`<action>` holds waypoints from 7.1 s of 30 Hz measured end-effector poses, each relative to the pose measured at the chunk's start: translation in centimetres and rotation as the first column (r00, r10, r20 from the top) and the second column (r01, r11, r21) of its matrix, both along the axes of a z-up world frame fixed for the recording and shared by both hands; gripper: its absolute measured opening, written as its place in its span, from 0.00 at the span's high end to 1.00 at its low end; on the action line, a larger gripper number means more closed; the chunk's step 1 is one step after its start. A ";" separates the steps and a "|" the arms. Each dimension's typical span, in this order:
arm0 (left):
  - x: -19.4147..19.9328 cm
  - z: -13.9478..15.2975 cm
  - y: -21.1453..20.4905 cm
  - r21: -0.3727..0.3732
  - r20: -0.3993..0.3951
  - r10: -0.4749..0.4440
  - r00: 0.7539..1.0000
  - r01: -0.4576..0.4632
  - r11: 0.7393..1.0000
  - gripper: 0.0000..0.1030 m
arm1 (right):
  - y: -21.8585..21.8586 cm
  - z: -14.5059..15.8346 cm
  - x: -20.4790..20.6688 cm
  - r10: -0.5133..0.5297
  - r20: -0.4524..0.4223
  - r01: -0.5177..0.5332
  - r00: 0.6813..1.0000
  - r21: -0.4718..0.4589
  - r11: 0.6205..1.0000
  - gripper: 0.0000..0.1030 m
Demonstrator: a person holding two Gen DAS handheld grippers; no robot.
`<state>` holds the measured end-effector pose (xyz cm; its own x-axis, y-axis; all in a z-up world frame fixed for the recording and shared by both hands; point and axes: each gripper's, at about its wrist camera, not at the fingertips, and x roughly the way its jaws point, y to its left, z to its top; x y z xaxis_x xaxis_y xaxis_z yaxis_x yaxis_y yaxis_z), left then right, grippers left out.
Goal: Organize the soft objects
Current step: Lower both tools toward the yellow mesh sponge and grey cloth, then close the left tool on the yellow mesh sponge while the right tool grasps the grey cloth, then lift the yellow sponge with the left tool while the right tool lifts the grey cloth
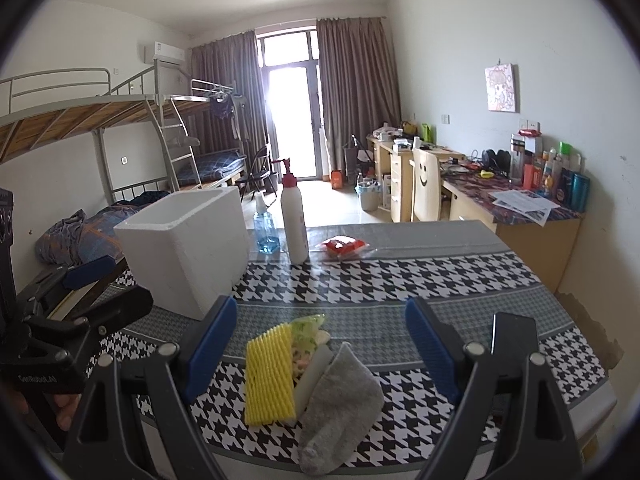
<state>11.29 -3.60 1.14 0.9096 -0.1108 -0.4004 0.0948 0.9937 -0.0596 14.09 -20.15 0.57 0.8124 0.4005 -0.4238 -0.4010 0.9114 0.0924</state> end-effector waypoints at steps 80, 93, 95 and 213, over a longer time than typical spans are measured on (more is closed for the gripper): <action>7.2 -11.4 -5.2 -0.013 -0.385 0.018 0.923 -0.025 1.000 0.42 | -4.1 -9.8 2.9 -0.122 -0.254 0.109 0.960 -0.065 0.992 0.14; 5.6 -11.3 -3.5 -0.038 -0.385 0.002 0.923 -0.018 0.999 0.78 | -3.0 -10.0 3.0 -0.101 -0.277 0.083 0.956 -0.077 0.994 0.14; 5.3 -10.9 -3.2 -0.044 -0.371 -0.003 0.929 -0.015 0.999 0.79 | -2.8 -10.1 3.0 -0.097 -0.284 0.078 0.954 -0.076 0.994 0.14; 1.8 0.6 2.8 0.029 -0.072 -0.015 0.997 0.017 0.999 0.78 | 5.2 1.3 0.4 0.070 0.008 -0.069 0.998 -0.052 0.996 0.92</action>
<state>13.11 -0.81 1.70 0.8767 -0.1121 -0.4679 0.1071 0.9935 -0.0373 14.52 -14.98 1.84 0.7876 0.4337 -0.4377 -0.4641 0.8848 0.0416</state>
